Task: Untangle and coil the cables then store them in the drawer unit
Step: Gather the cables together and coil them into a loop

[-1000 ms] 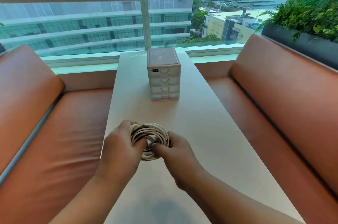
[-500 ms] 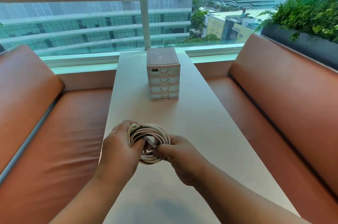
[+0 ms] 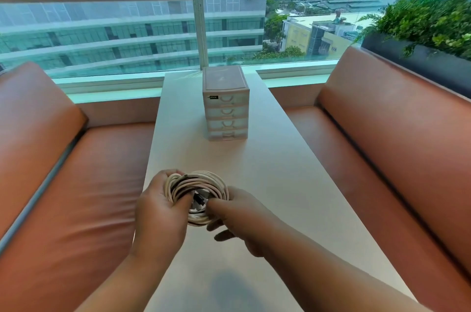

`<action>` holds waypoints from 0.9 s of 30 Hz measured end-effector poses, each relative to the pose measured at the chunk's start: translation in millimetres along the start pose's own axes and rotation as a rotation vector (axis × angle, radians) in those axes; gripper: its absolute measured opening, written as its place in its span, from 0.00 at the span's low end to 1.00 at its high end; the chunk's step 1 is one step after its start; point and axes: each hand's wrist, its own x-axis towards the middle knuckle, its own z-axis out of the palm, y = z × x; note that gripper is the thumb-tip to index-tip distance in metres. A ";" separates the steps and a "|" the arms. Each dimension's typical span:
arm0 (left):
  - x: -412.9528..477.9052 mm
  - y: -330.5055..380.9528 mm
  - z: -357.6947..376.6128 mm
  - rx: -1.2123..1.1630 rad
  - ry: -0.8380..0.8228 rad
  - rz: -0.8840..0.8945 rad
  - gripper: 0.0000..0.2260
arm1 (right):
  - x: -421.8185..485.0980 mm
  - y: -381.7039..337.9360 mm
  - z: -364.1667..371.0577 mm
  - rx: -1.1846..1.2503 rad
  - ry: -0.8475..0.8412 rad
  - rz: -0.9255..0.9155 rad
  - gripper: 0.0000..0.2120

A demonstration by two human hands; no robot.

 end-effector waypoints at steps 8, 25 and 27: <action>-1.2 2.1 -1.4 -0.039 -0.018 0.078 0.15 | -1.1 3.0 14.1 0.096 0.146 -0.096 0.14; 4.6 0.8 -2.1 -0.063 -0.060 -0.015 0.09 | -7.3 -0.1 5.0 0.244 -0.010 -0.316 0.18; 6.5 0.3 -2.9 -0.105 -0.089 -0.067 0.05 | -5.7 -1.2 2.7 0.195 0.001 -0.266 0.14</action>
